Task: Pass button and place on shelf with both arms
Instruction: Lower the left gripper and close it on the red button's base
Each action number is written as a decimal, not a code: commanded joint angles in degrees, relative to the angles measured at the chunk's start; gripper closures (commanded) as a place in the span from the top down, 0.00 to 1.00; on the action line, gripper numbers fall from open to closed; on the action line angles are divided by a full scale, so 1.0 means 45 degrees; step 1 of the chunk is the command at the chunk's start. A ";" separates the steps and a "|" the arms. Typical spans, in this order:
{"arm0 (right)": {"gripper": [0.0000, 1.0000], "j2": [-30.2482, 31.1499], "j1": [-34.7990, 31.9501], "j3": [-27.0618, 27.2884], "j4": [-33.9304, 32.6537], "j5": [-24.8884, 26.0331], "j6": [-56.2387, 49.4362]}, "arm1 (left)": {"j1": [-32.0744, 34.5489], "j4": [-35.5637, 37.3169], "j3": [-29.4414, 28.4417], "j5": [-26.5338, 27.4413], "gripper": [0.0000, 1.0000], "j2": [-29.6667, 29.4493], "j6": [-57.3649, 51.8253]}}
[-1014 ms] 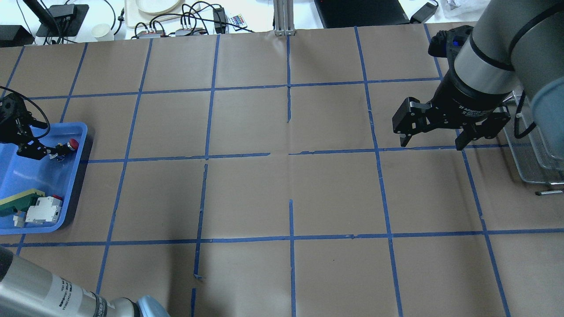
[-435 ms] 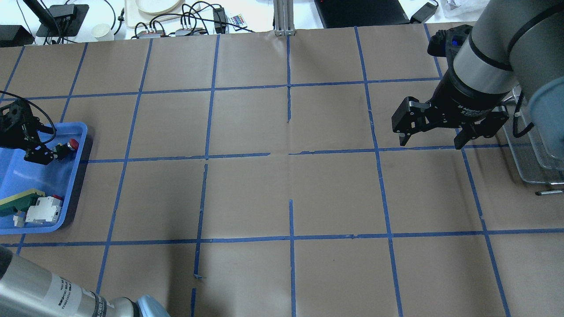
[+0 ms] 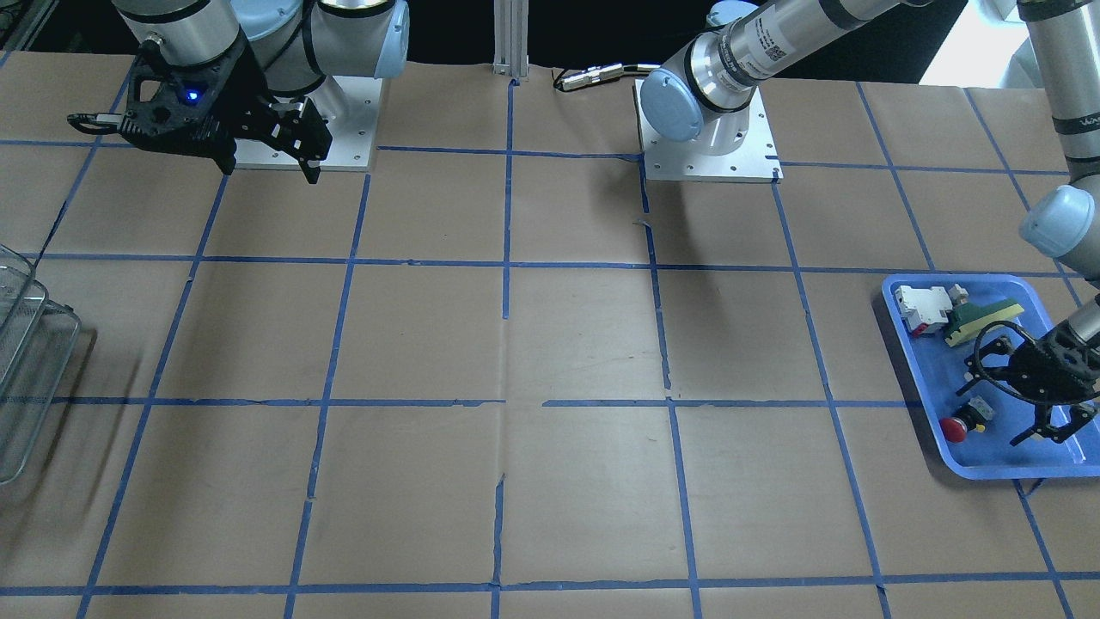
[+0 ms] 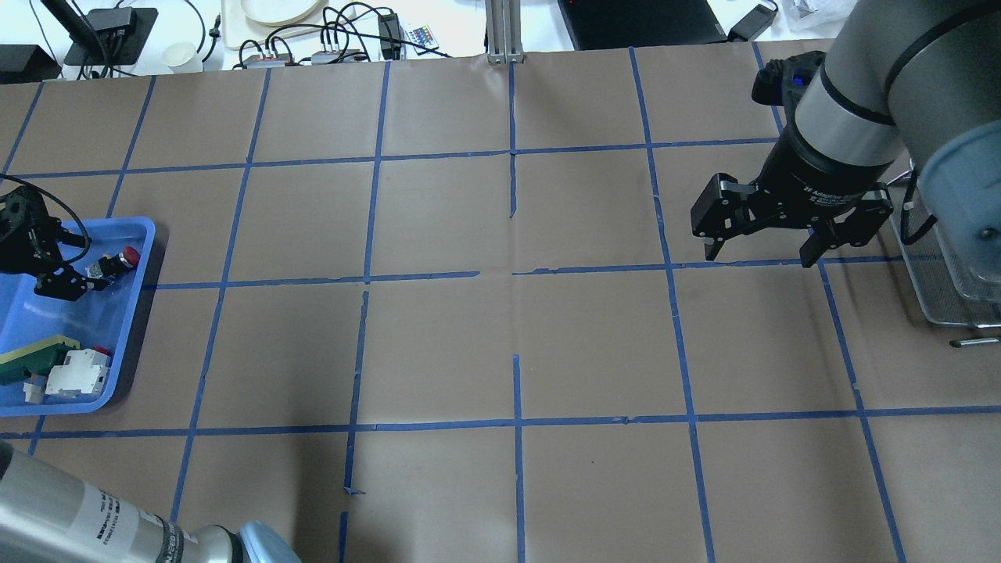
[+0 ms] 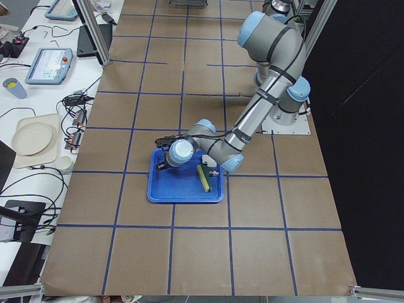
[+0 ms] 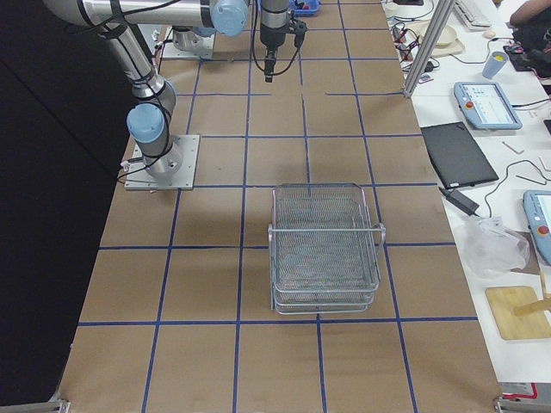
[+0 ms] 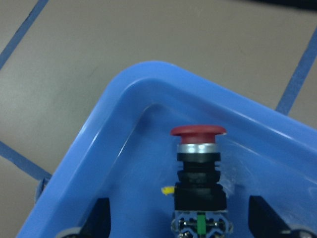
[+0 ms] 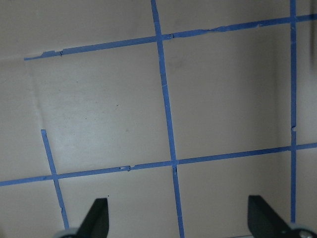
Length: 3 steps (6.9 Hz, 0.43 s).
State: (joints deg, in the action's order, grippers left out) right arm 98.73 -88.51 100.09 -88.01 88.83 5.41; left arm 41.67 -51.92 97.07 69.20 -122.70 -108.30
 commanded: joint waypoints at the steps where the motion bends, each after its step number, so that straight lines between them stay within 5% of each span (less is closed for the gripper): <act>1: 1.00 -0.0045 0.0000 -0.0113 -0.0090 0.0005 0.0009 | -0.0060 -0.0062 0.0012 0.0014 0.82 -0.0115 0.0141; 3: 1.00 -0.0064 0.0000 0.0022 -0.0188 -0.0014 0.0009 | -0.0060 -0.0218 0.0012 -0.0045 0.53 -0.0037 0.0218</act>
State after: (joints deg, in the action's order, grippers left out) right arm 98.51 -88.51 99.77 -88.69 88.80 5.44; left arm 41.41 -52.43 97.11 69.11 -122.99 -107.58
